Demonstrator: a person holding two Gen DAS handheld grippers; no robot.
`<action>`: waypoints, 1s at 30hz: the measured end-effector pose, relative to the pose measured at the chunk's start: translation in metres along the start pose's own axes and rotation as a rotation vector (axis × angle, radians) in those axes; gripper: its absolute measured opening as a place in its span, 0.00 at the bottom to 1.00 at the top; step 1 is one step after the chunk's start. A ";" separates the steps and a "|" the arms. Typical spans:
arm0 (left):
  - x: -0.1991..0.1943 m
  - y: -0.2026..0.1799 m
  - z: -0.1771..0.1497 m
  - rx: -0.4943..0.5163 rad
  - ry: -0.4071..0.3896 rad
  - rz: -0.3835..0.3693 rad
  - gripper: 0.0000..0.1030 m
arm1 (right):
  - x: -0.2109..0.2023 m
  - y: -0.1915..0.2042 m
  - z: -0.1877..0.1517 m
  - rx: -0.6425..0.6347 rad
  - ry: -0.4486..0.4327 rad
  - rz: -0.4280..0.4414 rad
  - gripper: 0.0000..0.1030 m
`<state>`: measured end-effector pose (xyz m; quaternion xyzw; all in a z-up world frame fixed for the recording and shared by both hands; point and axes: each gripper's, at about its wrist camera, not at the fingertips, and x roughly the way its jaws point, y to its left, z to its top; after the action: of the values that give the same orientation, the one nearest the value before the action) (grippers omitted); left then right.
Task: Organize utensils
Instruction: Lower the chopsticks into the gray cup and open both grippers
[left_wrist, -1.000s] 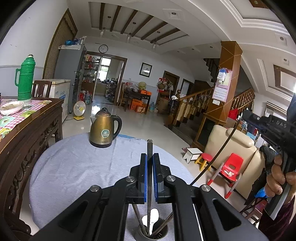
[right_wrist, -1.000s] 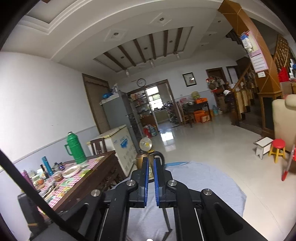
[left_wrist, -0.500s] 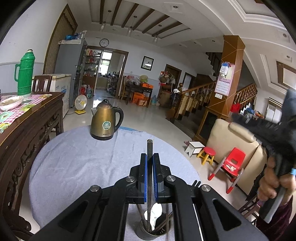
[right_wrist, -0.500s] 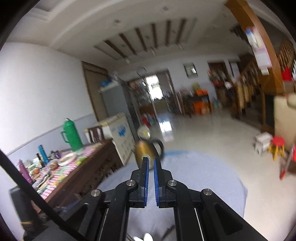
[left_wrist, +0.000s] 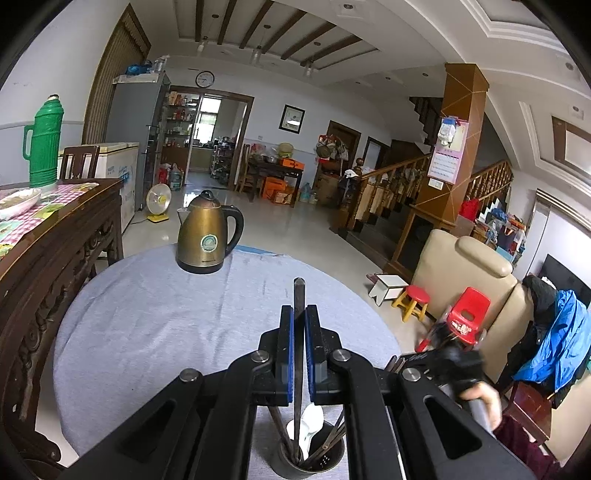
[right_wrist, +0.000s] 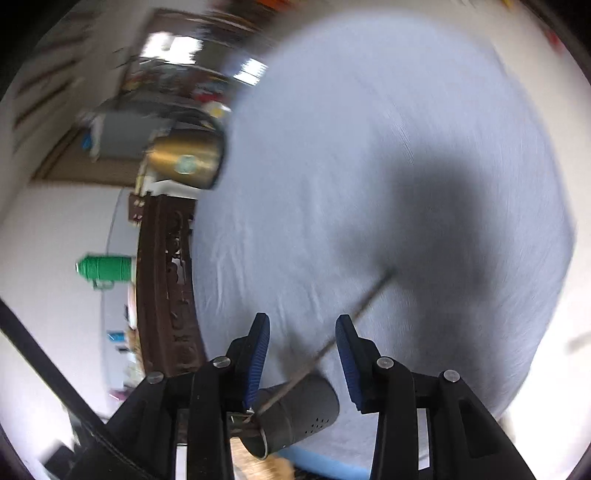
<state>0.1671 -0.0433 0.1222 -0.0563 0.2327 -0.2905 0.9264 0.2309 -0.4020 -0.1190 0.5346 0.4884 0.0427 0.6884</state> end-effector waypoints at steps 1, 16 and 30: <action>0.001 -0.001 0.000 0.001 0.003 0.001 0.05 | 0.008 -0.006 0.001 0.024 0.025 -0.006 0.39; 0.005 0.000 -0.002 -0.003 0.020 0.006 0.05 | 0.053 -0.043 -0.002 0.236 -0.053 -0.005 0.13; 0.002 0.002 -0.005 -0.020 0.017 -0.009 0.05 | -0.127 0.102 -0.038 -0.273 -0.636 0.075 0.07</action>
<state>0.1679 -0.0425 0.1166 -0.0641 0.2431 -0.2929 0.9225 0.1852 -0.4063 0.0418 0.4418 0.2192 -0.0356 0.8692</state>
